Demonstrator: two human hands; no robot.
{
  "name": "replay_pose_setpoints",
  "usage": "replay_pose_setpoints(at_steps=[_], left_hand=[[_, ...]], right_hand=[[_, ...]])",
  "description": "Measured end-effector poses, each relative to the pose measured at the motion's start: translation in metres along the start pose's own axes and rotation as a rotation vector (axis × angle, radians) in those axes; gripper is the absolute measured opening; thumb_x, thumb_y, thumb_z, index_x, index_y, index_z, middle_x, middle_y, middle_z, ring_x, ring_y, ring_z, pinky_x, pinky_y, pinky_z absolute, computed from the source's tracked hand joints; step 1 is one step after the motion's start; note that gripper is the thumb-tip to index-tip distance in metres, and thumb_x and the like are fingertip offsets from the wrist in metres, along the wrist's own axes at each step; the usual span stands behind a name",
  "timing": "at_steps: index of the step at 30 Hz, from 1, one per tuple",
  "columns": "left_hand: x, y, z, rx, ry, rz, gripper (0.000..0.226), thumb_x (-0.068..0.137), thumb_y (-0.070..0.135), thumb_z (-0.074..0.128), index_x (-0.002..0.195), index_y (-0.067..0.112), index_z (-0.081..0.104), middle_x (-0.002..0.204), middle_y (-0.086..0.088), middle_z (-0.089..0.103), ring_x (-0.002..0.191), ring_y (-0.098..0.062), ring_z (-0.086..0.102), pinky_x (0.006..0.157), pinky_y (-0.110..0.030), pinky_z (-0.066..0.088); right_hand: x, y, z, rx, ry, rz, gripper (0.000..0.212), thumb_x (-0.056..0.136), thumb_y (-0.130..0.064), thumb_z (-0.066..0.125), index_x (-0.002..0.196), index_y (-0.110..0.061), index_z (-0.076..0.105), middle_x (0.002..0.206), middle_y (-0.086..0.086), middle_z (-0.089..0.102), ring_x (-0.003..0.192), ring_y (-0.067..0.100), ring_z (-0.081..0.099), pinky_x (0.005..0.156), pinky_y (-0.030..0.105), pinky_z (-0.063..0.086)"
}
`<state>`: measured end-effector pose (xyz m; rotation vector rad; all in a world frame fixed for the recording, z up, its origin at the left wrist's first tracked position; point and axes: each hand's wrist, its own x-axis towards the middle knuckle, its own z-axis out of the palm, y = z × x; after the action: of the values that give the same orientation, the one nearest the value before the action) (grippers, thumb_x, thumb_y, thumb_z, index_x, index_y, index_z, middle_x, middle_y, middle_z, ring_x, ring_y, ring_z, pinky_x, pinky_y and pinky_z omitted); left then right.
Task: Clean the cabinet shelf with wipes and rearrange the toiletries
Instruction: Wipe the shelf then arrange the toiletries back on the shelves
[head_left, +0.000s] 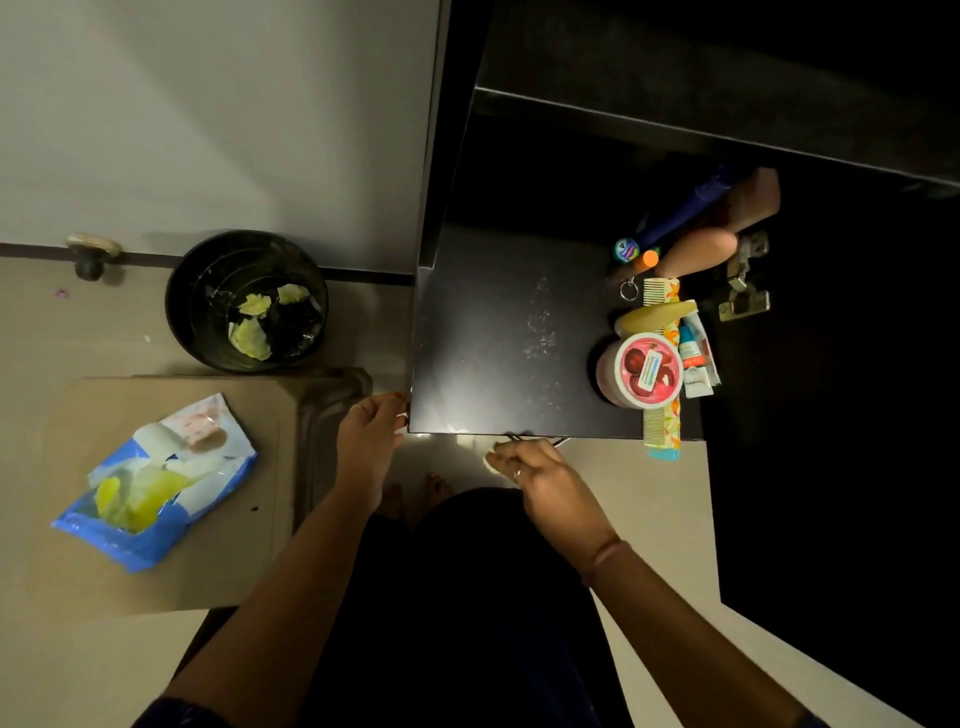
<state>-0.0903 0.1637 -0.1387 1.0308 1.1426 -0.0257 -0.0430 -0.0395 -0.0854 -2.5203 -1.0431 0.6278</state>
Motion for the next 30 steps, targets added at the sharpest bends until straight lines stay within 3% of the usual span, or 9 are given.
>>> replay_pose_setpoints(at_steps=[3, 7, 10, 14, 17, 21, 23, 27, 30], left_hand=[[0.001, 0.003, 0.000, -0.003, -0.011, 0.009, 0.024, 0.091, 0.018, 0.053, 0.069, 0.022, 0.061, 0.071, 0.001, 0.062, 0.065, -0.008, 0.055, 0.060, -0.022, 0.040], [0.002, -0.001, -0.004, -0.005, -0.041, 0.010, 0.029, 0.091, 0.015, 0.053, 0.064, 0.021, 0.063, 0.058, 0.008, 0.062, 0.061, -0.012, 0.052, 0.057, -0.025, 0.037], [0.000, 0.000, -0.006, -0.018, -0.061, 0.017, 0.033, 0.092, 0.011, 0.051, 0.064, 0.021, 0.064, 0.055, 0.011, 0.064, 0.064, -0.015, 0.051, 0.058, -0.026, 0.036], [-0.003, 0.000, -0.007, 0.014, -0.067, 0.027, 0.017, 0.094, 0.015, 0.050, 0.082, 0.018, 0.061, 0.077, 0.006, 0.065, 0.072, -0.011, 0.055, 0.067, -0.025, 0.043], [0.003, -0.004, -0.013, -0.052, -0.058, 0.003, 0.024, 0.092, 0.013, 0.053, 0.069, 0.019, 0.058, 0.056, 0.012, 0.059, 0.057, -0.007, 0.050, 0.057, -0.024, 0.034], [0.001, -0.011, -0.010, -0.004, -0.041, -0.022, 0.023, 0.090, 0.019, 0.055, 0.067, 0.023, 0.055, 0.050, 0.016, 0.055, 0.051, 0.002, 0.050, 0.055, -0.020, 0.036], [0.000, -0.010, -0.007, -0.003, -0.044, -0.021, 0.024, 0.090, 0.020, 0.056, 0.066, 0.023, 0.055, 0.052, 0.015, 0.054, 0.054, -0.001, 0.049, 0.055, -0.021, 0.036], [-0.002, -0.001, -0.004, 0.011, -0.054, -0.015, 0.023, 0.089, 0.016, 0.054, 0.066, 0.019, 0.057, 0.055, 0.010, 0.056, 0.054, -0.004, 0.047, 0.054, -0.021, 0.033], [-0.004, 0.000, -0.006, 0.043, -0.045, -0.014, 0.019, 0.087, 0.020, 0.055, 0.068, 0.019, 0.059, 0.067, 0.003, 0.060, 0.060, -0.007, 0.051, 0.057, -0.023, 0.036]], right_hand=[[0.031, 0.006, -0.035, 0.026, 0.198, 0.029, 0.044, 0.077, 0.003, 0.042, 0.109, -0.009, 0.069, 0.108, 0.009, 0.067, 0.102, 0.022, 0.059, 0.099, 0.018, 0.037], [0.120, 0.033, -0.095, 0.099, 0.484, 0.263, 0.049, 0.073, 0.021, 0.046, 0.109, -0.003, 0.068, 0.109, 0.016, 0.065, 0.103, 0.028, 0.061, 0.096, 0.023, 0.042], [0.181, 0.058, -0.112, 0.085, 0.426, 0.441, 0.053, 0.077, 0.019, 0.044, 0.118, -0.008, 0.066, 0.120, 0.013, 0.063, 0.113, 0.025, 0.059, 0.099, 0.021, 0.039], [0.202, 0.063, -0.097, -0.013, 0.272, 0.521, 0.039, 0.090, 0.006, 0.042, 0.123, -0.002, 0.060, 0.124, 0.020, 0.056, 0.116, 0.034, 0.054, 0.100, 0.031, 0.039], [0.179, 0.056, -0.074, 0.012, 0.293, 0.568, 0.032, 0.089, 0.003, 0.041, 0.116, 0.001, 0.058, 0.117, 0.020, 0.058, 0.109, 0.035, 0.057, 0.094, 0.030, 0.042], [0.095, 0.023, -0.026, 0.015, 0.311, 0.340, 0.037, 0.082, 0.009, 0.045, 0.110, -0.002, 0.067, 0.109, 0.021, 0.063, 0.102, 0.038, 0.056, 0.091, 0.036, 0.045], [0.043, 0.006, -0.007, 0.052, 0.222, 0.319, 0.044, 0.083, 0.012, 0.047, 0.118, -0.009, 0.064, 0.120, 0.017, 0.058, 0.113, 0.033, 0.050, 0.096, 0.037, 0.040], [-0.012, 0.002, 0.010, 0.086, 0.020, 0.309, 0.042, 0.087, 0.006, 0.046, 0.121, -0.012, 0.062, 0.128, 0.007, 0.054, 0.122, 0.020, 0.045, 0.103, 0.018, 0.031], [0.000, -0.003, -0.011, 0.052, 0.184, 0.255, 0.039, 0.082, 0.008, 0.048, 0.113, -0.006, 0.067, 0.115, 0.011, 0.062, 0.109, 0.022, 0.055, 0.102, 0.017, 0.036]])
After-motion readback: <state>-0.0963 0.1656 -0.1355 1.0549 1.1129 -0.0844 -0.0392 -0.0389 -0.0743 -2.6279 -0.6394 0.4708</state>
